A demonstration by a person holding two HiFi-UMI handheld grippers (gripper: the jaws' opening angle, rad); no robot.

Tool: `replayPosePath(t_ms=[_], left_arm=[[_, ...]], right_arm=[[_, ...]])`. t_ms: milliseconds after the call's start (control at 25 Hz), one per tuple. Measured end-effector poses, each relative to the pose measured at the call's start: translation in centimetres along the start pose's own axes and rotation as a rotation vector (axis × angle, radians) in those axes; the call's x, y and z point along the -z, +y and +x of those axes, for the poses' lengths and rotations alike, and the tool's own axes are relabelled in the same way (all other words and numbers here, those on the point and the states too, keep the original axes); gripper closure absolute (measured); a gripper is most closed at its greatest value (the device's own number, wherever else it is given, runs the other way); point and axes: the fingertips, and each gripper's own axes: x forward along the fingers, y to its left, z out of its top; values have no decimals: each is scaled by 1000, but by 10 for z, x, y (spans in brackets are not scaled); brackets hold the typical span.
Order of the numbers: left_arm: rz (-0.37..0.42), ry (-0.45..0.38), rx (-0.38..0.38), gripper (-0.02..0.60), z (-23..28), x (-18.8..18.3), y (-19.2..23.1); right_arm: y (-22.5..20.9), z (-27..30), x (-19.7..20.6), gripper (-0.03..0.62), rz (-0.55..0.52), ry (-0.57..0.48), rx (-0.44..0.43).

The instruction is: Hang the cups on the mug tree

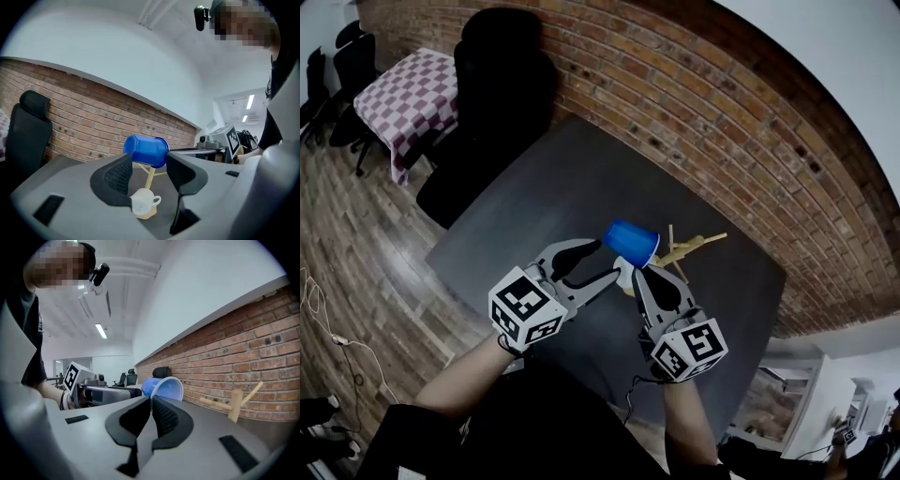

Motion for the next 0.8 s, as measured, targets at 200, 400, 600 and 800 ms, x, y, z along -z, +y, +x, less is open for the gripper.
replayPosePath(t_ms=[200, 400, 600, 800], left_arm=[[29, 34, 6, 348, 25, -1, -3], [64, 71, 34, 348, 45, 2, -14], [82, 105, 62, 348, 61, 9, -21], [99, 122, 88, 347, 82, 10, -33]], right_arm=[[-22, -7, 3, 554, 42, -21, 9], [-40, -19, 14, 554, 139, -73, 28], [-58, -31, 21, 554, 240, -144, 41], [-83, -44, 26, 554, 373, -210, 63]])
